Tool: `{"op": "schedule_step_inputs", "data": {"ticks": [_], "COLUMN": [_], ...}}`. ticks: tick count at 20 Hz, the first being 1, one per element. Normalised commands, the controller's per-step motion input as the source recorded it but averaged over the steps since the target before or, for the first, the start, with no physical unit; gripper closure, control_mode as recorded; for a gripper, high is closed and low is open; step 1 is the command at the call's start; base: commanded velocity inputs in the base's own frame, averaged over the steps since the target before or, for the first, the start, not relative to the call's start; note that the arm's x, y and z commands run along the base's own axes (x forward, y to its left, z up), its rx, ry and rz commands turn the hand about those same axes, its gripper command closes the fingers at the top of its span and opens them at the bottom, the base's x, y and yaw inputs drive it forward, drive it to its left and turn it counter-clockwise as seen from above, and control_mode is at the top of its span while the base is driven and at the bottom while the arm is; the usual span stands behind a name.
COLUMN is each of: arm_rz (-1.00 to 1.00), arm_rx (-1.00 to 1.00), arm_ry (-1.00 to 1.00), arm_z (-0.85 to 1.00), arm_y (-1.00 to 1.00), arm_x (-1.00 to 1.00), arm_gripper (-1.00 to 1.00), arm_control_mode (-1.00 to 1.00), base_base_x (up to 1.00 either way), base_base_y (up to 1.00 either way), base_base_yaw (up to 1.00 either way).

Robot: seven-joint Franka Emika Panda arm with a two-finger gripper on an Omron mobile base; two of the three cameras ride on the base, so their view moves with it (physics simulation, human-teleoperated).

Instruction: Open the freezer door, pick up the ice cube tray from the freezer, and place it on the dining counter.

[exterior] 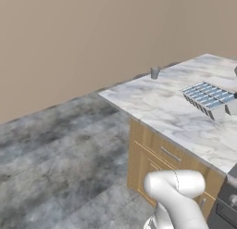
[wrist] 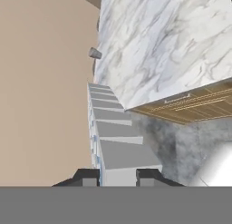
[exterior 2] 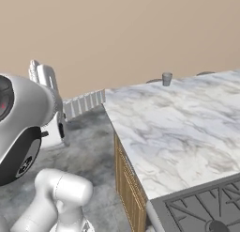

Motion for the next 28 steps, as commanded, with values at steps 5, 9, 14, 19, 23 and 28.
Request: {"op": "schedule_step_inputs", "data": {"ticks": [5,9,14,19,23,28], "arm_rz": [-0.18,-0.16,-0.08,-0.01,0.0,0.0], "arm_rx": [0.02,0.01,0.0,0.02,0.01,0.01], "arm_ry": [0.05,0.13,0.04,0.0,0.0,0.0], "arm_z": [-0.24,-0.55,-0.59,-0.44,-0.39,-0.12], "arm_y": [-0.16,-0.38,-0.57,-0.54,-0.41,-0.16], "arm_x": [0.55,0.91,0.76,0.5,0.38,0.39], "arm_gripper": [1.0,1.0,1.0,1.0,1.0,1.0], "arm_control_mode": [-1.0,-1.0,-1.0,-1.0,-1.0,-1.0], "base_base_x": [0.1,0.0,0.0,0.0,0.0,0.0], "base_base_y": [0.0,0.0,0.0,0.0,0.0,0.0], "base_base_yaw": [-0.05,0.0,0.0,0.0,0.0,0.0]}}
